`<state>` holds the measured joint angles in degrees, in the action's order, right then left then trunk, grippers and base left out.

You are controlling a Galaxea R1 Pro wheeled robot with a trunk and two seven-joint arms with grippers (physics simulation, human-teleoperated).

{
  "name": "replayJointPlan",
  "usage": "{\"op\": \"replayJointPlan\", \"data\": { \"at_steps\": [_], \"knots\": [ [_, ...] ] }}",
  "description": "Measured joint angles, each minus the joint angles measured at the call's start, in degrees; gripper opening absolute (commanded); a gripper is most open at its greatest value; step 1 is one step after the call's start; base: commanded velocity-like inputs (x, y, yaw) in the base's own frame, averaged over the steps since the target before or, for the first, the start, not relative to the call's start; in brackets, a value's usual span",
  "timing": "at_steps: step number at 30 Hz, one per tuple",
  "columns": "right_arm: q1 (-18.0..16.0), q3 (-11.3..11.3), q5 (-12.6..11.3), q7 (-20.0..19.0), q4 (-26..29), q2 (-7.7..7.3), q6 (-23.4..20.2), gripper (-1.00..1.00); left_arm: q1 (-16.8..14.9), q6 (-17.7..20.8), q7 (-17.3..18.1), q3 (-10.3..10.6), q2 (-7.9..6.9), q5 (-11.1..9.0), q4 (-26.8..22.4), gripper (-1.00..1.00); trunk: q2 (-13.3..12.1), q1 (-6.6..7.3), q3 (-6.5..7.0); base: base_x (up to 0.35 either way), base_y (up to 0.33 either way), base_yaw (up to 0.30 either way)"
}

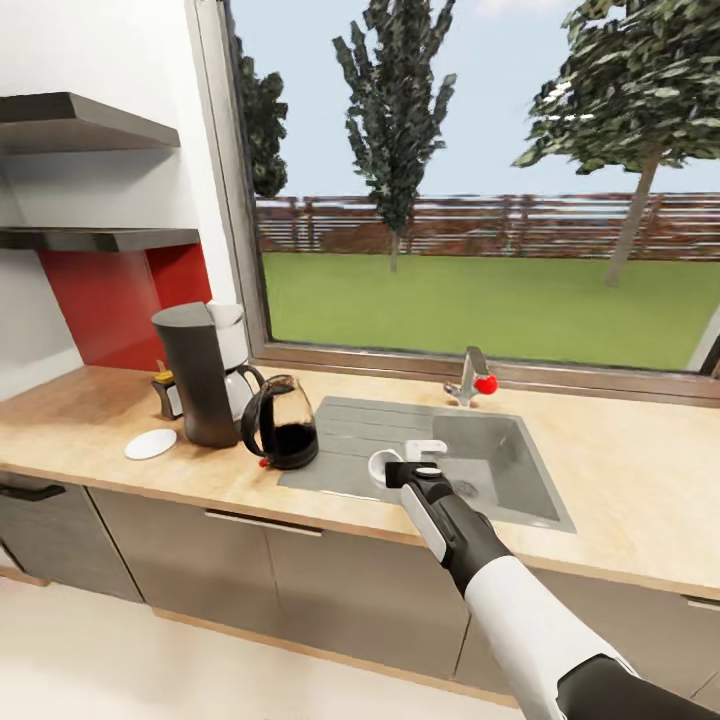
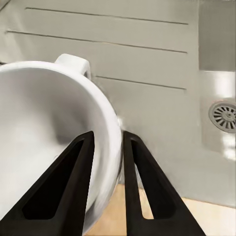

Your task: Set up a coffee station on the kitchen countertop: keep the coffee maker on the countertop, move the bottle of coffee from the kitchen shelf to the counter next to the coffee maker, place a paper coffee filter on top of the coffee maker, put the saucer next to the coffee maker with the coffee cup on the saucer, and place the electric kettle next to the coffee maker.

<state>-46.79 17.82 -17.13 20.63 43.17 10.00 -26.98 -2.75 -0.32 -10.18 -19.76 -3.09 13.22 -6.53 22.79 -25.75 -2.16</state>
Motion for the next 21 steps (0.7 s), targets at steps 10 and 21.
{"op": "replayJointPlan", "data": {
  "at_steps": [10,21],
  "knots": [
    [0.01,0.0,0.02,-0.03,-0.07,0.0,-0.03,-1.0,-0.01,0.0,-0.02,-0.02,0.01,-0.01,-0.09,1.0,-0.01,0.0,0.0,0.0,0.089,0.277],
    [0.01,-0.01,0.01,-0.04,-0.13,0.0,0.0,-1.0,0.0,0.0,-0.03,-0.12,0.12,-0.01,-0.1,1.0,-0.01,0.01,0.0,0.015,0.294,0.277]
  ]
}}
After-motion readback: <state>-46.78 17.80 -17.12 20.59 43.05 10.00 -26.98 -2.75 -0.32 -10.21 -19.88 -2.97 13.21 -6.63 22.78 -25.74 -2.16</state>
